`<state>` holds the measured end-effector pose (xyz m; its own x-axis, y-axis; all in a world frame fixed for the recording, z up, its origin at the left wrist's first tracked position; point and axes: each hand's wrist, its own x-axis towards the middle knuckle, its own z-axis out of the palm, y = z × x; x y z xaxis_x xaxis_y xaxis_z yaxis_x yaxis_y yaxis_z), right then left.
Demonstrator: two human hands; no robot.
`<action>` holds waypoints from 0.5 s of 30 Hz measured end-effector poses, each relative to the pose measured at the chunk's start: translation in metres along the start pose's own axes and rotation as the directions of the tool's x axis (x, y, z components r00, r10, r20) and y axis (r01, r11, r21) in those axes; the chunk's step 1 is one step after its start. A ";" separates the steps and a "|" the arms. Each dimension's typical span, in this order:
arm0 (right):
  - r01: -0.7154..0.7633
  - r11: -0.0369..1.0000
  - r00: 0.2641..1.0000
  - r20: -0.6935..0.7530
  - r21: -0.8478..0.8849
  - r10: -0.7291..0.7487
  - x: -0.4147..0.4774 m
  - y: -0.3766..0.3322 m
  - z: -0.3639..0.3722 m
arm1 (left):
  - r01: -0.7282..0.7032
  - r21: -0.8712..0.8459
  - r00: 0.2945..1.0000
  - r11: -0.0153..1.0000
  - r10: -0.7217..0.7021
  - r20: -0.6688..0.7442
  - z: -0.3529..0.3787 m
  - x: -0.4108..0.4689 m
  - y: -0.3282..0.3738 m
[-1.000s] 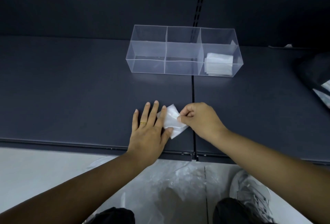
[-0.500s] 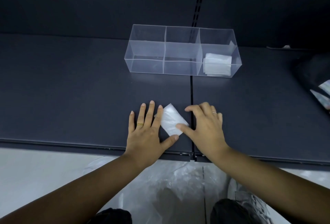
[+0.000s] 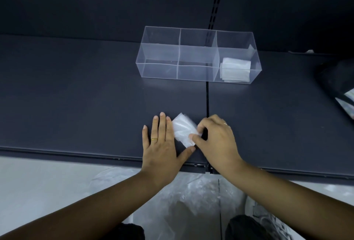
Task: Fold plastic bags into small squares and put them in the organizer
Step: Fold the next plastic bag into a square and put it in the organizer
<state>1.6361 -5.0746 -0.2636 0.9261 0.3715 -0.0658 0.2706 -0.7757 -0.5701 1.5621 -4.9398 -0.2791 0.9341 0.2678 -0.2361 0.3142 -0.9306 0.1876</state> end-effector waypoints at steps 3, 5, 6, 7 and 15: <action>-0.069 0.962 0.993 0.108 0.265 0.042 0.005 -0.004 -0.016 | 0.055 -0.312 0.997 0.948 -0.037 0.063 -0.014 -0.002 0.002; -0.012 0.948 0.982 0.182 0.318 -0.049 0.005 -0.005 -0.031 | 0.103 -0.589 0.993 0.801 -0.048 0.109 -0.031 0.002 -0.003; 0.033 0.946 0.972 0.211 0.324 -0.106 0.005 -0.006 -0.039 | 0.117 -0.704 0.989 0.700 -0.021 0.143 -0.040 0.005 -0.006; 0.075 0.941 0.960 0.232 0.330 -0.158 0.003 -0.007 -0.047 | 0.122 -0.775 0.982 0.621 0.038 0.185 -0.050 0.007 -0.008; -0.111 0.780 0.951 0.293 0.616 -0.095 0.007 0.001 -0.081 | 0.154 -0.942 0.969 0.299 0.142 0.203 -0.071 0.022 0.006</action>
<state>1.6635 -5.1138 -0.1984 0.7783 0.5767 -0.2483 -0.0539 -0.3326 -0.9415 1.5963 -4.9220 -0.2150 0.9152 0.0769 -0.3956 0.3969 -0.0018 0.9178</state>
